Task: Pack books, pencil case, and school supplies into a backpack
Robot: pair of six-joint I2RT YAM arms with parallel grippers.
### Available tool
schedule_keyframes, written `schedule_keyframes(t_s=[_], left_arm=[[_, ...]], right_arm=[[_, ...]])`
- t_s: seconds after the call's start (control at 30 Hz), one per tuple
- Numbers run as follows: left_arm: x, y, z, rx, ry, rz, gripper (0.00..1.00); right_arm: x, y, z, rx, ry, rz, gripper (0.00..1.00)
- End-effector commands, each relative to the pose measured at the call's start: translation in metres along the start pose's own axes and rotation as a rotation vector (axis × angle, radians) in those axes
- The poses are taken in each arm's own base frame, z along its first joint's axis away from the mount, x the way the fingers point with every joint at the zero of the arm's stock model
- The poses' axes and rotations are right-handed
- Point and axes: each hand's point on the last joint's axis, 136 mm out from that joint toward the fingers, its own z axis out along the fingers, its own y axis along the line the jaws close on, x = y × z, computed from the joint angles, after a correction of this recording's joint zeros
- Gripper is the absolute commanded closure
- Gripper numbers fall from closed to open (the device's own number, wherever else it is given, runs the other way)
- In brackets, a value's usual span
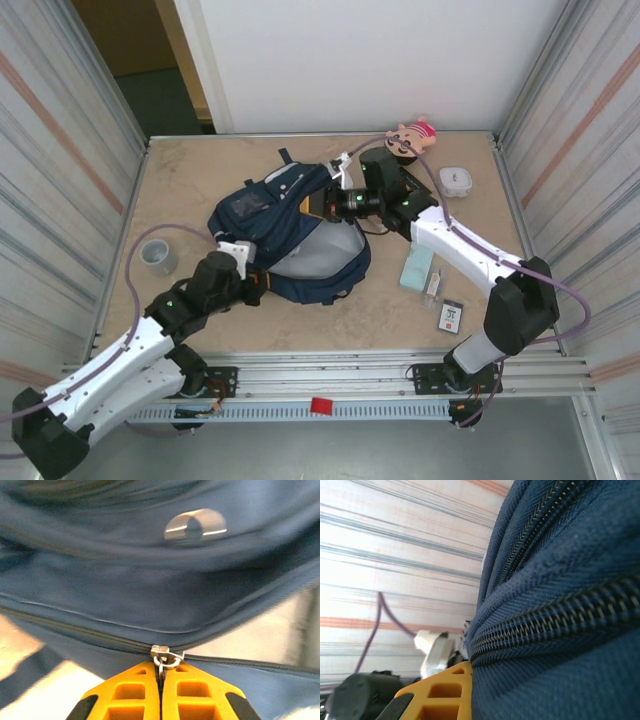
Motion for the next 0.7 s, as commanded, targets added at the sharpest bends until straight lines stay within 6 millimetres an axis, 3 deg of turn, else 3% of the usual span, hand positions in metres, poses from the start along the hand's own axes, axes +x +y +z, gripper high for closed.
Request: schedule_keyframes(t_s=[0.0, 0.2, 0.33, 0.53, 0.6, 0.67], left_arm=[[0.010, 0.046, 0.002, -0.152, 0.020, -0.046, 1.00], [-0.016, 0.101, 0.009, -0.296, -0.081, -0.181, 1.00], [-0.033, 0.128, 0.013, -0.369, -0.118, -0.244, 1.00], [-0.050, 0.132, 0.022, -0.371, -0.096, -0.224, 0.95], [-0.057, 0.124, 0.023, -0.334, -0.095, -0.219, 0.85], [-0.063, 0.116, 0.019, -0.302, -0.096, -0.230, 0.67]], right_arm=[[-0.017, 0.077, -0.033, -0.175, -0.009, -0.198, 1.00], [-0.016, 0.113, -0.057, -0.232, 0.026, -0.260, 1.00], [-0.014, 0.116, -0.058, -0.240, 0.039, -0.259, 1.00], [-0.012, 0.100, -0.047, -0.216, 0.047, -0.234, 1.00], [-0.013, 0.095, -0.043, -0.206, 0.045, -0.229, 1.00], [-0.015, 0.090, -0.037, -0.183, 0.030, -0.222, 1.00]])
